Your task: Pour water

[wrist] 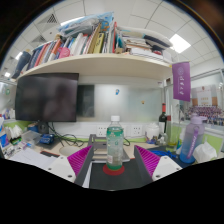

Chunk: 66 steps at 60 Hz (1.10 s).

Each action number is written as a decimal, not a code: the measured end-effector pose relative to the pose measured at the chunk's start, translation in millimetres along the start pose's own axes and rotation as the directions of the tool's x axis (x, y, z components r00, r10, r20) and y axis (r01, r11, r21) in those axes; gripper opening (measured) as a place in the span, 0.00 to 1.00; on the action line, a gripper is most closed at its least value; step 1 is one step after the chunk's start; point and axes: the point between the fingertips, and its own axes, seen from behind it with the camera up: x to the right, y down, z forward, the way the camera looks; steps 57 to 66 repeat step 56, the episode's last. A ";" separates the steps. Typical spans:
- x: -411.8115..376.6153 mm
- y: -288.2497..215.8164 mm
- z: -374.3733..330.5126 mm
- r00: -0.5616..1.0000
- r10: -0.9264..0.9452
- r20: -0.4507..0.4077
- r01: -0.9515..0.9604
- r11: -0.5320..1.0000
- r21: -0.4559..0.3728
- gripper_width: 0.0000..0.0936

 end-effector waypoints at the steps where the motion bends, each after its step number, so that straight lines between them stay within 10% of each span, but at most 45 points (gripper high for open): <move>1: -3.6 1.2 -7.2 1.000 0.008 0.002 -0.008 1.000 -0.007 0.89; 66: -124.7 33.0 -135.0 0.996 0.033 0.079 -0.029 0.998 -0.056 0.90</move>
